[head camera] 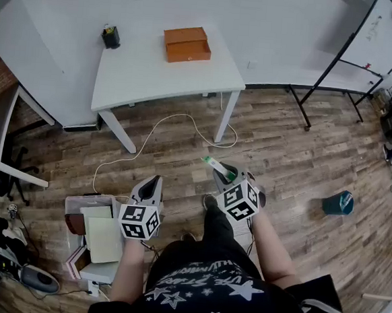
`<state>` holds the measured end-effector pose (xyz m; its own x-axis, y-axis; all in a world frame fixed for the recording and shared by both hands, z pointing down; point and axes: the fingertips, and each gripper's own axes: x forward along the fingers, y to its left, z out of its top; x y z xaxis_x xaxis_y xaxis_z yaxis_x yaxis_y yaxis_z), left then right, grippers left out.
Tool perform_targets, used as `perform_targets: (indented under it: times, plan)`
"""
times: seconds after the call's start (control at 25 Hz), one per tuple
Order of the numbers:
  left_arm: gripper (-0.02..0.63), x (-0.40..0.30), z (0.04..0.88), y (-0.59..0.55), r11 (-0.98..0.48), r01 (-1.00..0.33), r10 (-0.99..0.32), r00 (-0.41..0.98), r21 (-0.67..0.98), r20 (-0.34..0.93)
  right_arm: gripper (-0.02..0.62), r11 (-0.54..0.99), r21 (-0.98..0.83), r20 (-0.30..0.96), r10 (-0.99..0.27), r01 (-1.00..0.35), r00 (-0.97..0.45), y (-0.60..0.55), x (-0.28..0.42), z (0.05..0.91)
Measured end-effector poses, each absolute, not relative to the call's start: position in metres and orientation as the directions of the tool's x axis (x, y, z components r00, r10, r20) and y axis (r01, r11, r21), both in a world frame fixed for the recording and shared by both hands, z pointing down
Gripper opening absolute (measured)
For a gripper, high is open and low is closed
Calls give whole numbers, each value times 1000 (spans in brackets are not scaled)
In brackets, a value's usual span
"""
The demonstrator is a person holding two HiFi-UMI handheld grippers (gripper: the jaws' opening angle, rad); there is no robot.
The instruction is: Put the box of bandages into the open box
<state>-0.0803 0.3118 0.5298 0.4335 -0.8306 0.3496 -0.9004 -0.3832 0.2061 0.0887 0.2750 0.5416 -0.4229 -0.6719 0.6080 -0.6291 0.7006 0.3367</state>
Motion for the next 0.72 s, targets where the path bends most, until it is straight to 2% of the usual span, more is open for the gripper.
perform_targets:
  times: [0.72]
  plan:
    - [20, -110, 528, 321, -362, -907, -849, 416, 215, 325, 115, 666, 283, 588, -689, -691, -424, 289, 93, 539]
